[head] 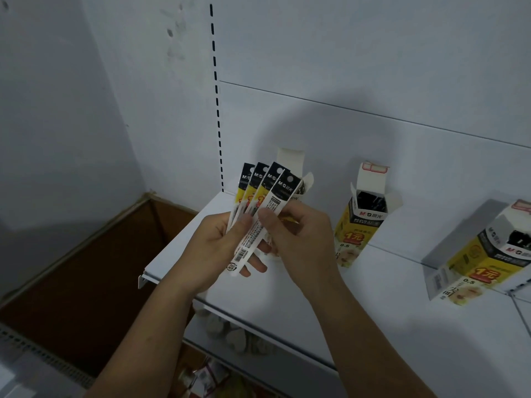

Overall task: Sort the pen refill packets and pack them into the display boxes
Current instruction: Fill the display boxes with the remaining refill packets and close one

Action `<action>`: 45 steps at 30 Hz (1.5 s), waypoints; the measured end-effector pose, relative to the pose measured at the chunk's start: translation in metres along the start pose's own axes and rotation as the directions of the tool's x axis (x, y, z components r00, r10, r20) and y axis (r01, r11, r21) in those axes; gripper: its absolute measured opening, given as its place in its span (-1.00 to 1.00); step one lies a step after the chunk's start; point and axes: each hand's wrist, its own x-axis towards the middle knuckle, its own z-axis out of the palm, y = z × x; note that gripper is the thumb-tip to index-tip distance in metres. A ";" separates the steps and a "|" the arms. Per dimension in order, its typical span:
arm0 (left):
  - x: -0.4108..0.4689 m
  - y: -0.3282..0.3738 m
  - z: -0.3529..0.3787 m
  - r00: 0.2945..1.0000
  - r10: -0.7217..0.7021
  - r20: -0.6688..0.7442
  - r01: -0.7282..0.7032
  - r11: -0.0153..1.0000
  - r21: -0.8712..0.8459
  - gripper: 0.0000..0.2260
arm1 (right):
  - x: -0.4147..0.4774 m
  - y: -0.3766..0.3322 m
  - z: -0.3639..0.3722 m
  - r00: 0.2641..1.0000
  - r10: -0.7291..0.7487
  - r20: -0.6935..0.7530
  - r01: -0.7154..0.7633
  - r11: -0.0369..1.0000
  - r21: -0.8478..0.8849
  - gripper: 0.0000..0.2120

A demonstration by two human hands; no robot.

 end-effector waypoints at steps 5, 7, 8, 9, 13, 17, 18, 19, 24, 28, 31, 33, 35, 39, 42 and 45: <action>0.001 0.003 0.003 1.000 -0.012 -0.012 0.012 0.999 -0.037 -0.53 | 0.000 0.001 -0.004 0.993 -0.059 -0.106 0.052 0.997 -0.064 -0.89; 0.003 0.003 0.002 1.000 0.008 -0.028 -0.008 1.000 -0.027 -0.53 | 0.000 -0.006 -0.008 0.983 -0.100 -0.153 0.092 0.994 -0.064 -0.90; 0.003 0.002 0.002 0.999 0.028 -0.047 -0.029 1.000 -0.012 -0.54 | 0.001 -0.010 -0.012 0.975 -0.122 -0.186 0.112 0.992 -0.059 -0.91; 0.004 0.000 0.001 0.995 0.057 -0.079 -0.057 0.998 0.009 -0.54 | 0.003 -0.016 -0.017 0.963 -0.146 -0.228 0.137 0.989 -0.056 -0.92; 0.011 -0.006 0.000 0.953 0.104 -0.284 -0.099 0.995 0.032 -0.61 | 0.022 -0.044 -0.045 0.863 -0.322 -0.388 0.282 0.946 -0.158 -0.88; 0.026 0.001 0.005 0.944 0.127 -0.303 -0.061 0.974 0.217 -0.81 | 0.044 -0.060 -0.056 0.835 -0.439 -0.330 0.356 0.890 -0.283 -0.84; 0.030 0.003 0.007 0.951 0.116 -0.285 -0.057 0.976 0.208 -0.75 | 0.050 -0.060 -0.056 0.843 -0.445 -0.304 0.355 0.883 -0.307 -0.85; 0.034 0.003 0.009 0.958 0.103 -0.267 -0.053 0.981 0.188 -0.67 | 0.056 -0.057 -0.055 0.849 -0.447 -0.280 0.351 0.875 -0.333 -0.87; 0.049 -0.001 0.014 0.975 0.086 -0.204 -0.050 0.983 0.174 -0.71 | 0.071 -0.038 -0.046 0.887 -0.434 -0.159 0.318 0.823 -0.472 -0.90; 0.052 -0.008 0.015 0.974 0.125 -0.189 -0.087 0.976 0.200 -0.72 | 0.071 -0.024 -0.041 0.941 -0.327 -0.086 0.226 0.798 -0.559 -0.82; 0.051 -0.011 0.013 0.972 0.120 -0.201 -0.074 0.972 0.225 -0.77 | 0.065 -0.020 -0.041 0.945 -0.317 -0.086 0.215 0.795 -0.568 -0.71; 0.050 -0.012 0.012 0.972 0.096 -0.215 -0.044 0.970 0.238 -0.77 | 0.061 -0.018 -0.042 0.935 -0.345 -0.088 0.231 0.776 -0.587 -0.68; 0.047 -0.013 0.009 0.971 0.068 -0.230 -0.008 0.968 0.250 -0.76 | 0.056 -0.020 -0.043 0.909 -0.408 -0.090 0.270 0.738 -0.619 -0.70; 0.033 -0.015 -0.001 0.988 -0.018 -0.150 -0.002 0.992 -0.127 -0.75 | 0.035 -0.026 -0.040 0.809 -0.581 -0.089 0.429 0.687 -0.587 -0.92; 0.017 -0.015 -0.011 0.999 0.020 -0.043 -0.033 0.946 -0.321 -0.69 | 0.011 -0.019 -0.032 0.877 -0.476 -0.058 0.416 0.815 -0.404 -0.95; 0.003 -0.012 -0.019 0.998 0.048 0.042 -0.033 0.954 -0.297 -0.62 | -0.004 -0.010 -0.017 0.990 -0.139 0.008 0.138 0.975 -0.175 -0.92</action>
